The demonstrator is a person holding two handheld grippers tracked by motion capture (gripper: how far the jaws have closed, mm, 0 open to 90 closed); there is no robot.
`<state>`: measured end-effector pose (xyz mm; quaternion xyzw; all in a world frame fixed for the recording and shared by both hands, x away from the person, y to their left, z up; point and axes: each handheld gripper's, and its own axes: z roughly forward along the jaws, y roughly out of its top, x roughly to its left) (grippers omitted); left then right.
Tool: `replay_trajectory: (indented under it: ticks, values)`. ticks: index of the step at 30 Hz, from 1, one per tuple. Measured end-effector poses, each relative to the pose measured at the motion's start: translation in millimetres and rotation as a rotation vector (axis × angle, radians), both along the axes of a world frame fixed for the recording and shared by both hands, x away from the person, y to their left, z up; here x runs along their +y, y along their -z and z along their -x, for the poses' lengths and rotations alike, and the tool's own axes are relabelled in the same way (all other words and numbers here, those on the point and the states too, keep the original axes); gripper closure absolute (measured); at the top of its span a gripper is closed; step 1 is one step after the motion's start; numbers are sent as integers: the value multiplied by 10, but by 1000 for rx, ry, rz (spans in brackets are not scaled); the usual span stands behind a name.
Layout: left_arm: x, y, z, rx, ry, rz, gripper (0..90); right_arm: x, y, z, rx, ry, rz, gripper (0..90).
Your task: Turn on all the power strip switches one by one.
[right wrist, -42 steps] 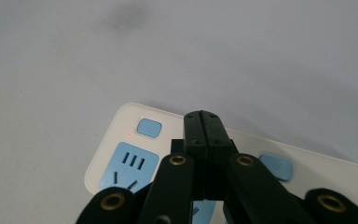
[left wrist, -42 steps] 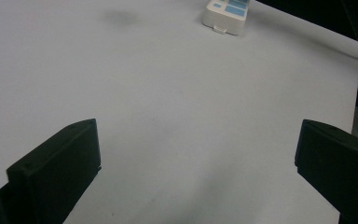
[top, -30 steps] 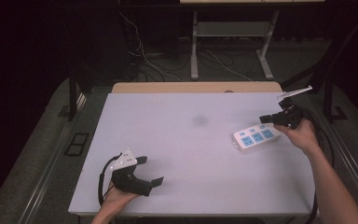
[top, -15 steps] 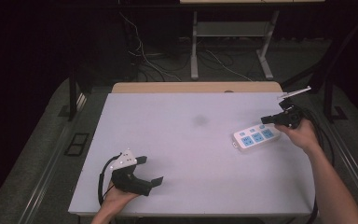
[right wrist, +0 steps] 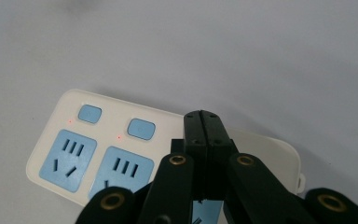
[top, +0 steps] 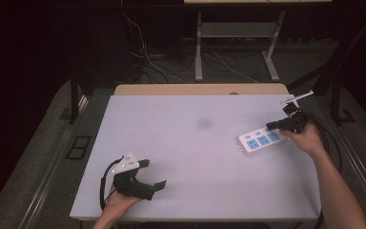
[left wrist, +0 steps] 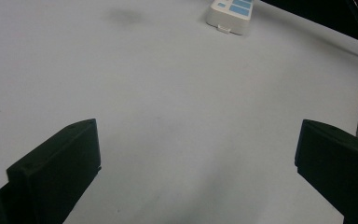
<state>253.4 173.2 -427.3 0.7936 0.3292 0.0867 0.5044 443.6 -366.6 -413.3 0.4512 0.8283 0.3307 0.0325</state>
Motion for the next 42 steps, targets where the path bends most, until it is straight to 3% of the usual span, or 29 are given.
replay_trajectory:
  ticks: [15, 30, 37, 42]
  values:
    - [-13, 8, 2, 4, 0, -8, 0, -22, 26, 0, -11, -3, -2, 900]
    - [-25, 10, 8, 3, 5, -11, 0, -27, 45, -14, 2, 36, -6, 900]
    - [-27, 7, 15, 1, 11, -13, 0, -63, 84, 13, -6, 58, -47, 900]
    - [-15, 3, 20, -4, 10, -12, 0, -40, 80, 37, -20, 66, -29, 900]
